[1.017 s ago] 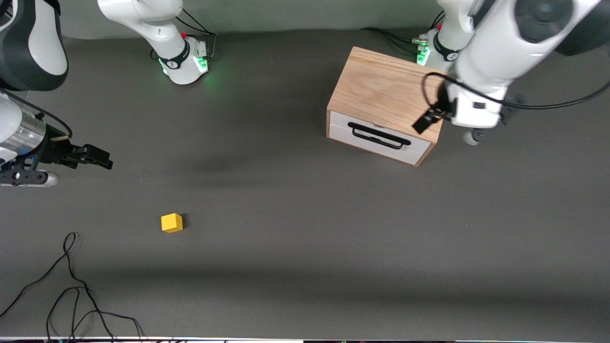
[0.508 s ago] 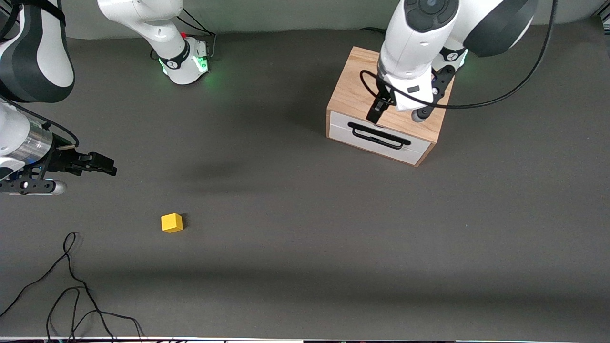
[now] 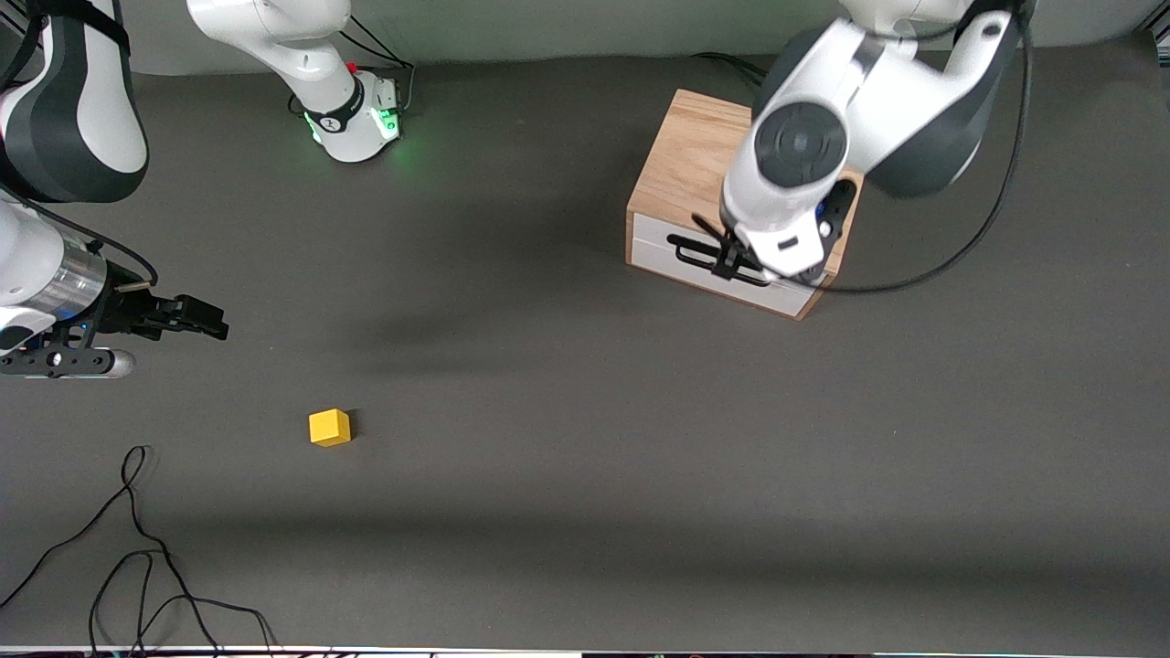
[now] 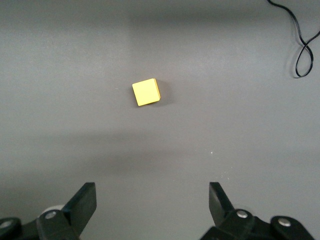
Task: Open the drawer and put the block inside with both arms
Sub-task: 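Reach the left gripper to the black drawer handle while the right gripper advances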
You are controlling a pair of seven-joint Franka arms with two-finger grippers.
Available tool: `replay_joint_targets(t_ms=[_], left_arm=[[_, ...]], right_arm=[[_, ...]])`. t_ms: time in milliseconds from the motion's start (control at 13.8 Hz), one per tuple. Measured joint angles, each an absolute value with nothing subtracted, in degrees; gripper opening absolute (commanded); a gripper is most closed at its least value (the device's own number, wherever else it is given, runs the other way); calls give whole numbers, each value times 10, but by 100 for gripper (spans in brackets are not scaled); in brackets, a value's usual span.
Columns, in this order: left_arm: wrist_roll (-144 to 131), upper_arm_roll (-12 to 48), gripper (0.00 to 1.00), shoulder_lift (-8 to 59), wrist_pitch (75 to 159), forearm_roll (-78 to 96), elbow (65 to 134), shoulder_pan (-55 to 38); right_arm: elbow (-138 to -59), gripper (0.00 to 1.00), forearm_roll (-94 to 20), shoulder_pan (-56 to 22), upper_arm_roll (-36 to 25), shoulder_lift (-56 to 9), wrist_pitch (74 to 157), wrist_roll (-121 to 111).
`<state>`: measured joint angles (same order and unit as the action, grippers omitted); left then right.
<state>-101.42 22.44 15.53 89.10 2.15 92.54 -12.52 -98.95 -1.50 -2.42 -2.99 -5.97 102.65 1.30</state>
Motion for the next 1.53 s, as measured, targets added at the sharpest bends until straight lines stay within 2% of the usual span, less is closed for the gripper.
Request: replay_joint_targets(t_ms=[508,1089,1525], left_arm=[[-1077,220,100,241,979,-13,934,-124],[-1088,222,100,246,1046,-21,1019,-134],[-1090,222,100,247,1065,-28,1035,-135]], right_arm=[[-980,100,-15,-24,-30,-65,1027,11],[-971,100,-15,-24,-29,-67,1027,11],[-969,100,-15,-24,-29,-68,1027,11]])
